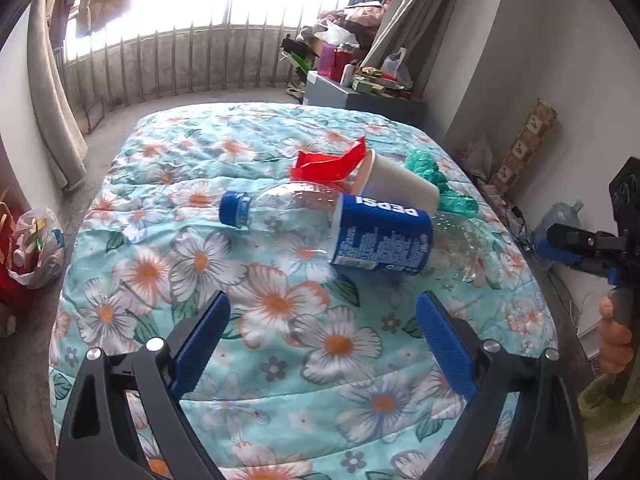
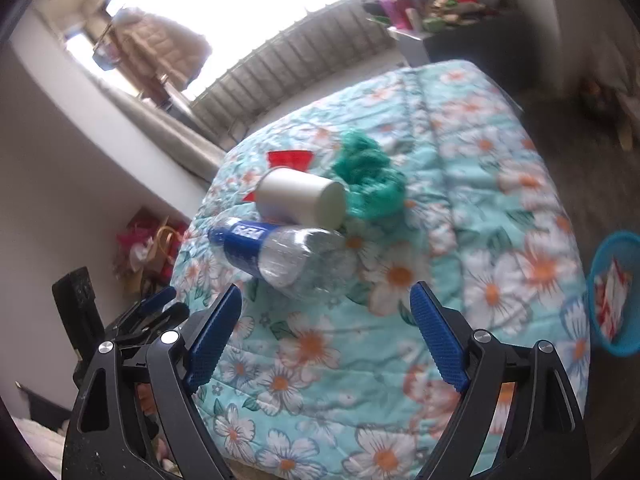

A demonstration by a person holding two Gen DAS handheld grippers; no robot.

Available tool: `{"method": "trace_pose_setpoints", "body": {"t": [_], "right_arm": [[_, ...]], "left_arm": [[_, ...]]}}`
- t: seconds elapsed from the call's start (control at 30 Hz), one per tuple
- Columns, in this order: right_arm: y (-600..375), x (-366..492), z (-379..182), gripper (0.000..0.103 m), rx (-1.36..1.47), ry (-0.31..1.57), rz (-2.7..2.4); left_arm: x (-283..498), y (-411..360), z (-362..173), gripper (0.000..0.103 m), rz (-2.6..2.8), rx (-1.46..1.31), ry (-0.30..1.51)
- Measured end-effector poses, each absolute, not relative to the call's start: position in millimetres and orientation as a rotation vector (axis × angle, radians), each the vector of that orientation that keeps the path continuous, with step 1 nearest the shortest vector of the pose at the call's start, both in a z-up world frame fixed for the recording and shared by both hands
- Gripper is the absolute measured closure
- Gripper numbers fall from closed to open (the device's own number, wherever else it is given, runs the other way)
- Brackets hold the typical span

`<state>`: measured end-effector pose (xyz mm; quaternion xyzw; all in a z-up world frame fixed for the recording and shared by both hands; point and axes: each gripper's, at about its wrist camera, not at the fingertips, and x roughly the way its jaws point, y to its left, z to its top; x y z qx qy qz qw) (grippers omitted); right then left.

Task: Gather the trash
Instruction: 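Move both open tools back toward the bed, then grasp the clear Pepsi bottle around its label with the right tool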

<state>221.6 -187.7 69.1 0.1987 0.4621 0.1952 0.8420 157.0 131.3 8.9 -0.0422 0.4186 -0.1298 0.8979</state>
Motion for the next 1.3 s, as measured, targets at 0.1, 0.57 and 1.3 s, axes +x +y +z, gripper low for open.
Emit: {"method": "trace_pose_setpoints", "body": {"t": [0.1,0.57,1.3], "right_arm": [[-154,238,85,0.022,0.277,0.938,0.496],[-6,297,32,0.032,-0.449,1.033,0.592],[-111,196,19,0.043,-0.369,1.255,0.309]], "left_arm": [[163,145,3,0.011,-0.22,-0.109,0.885],[161,197,-7,0.011,-0.109,-0.185,0.899],[172,185,-13,0.011,-0.211,-0.219,0.913]]}}
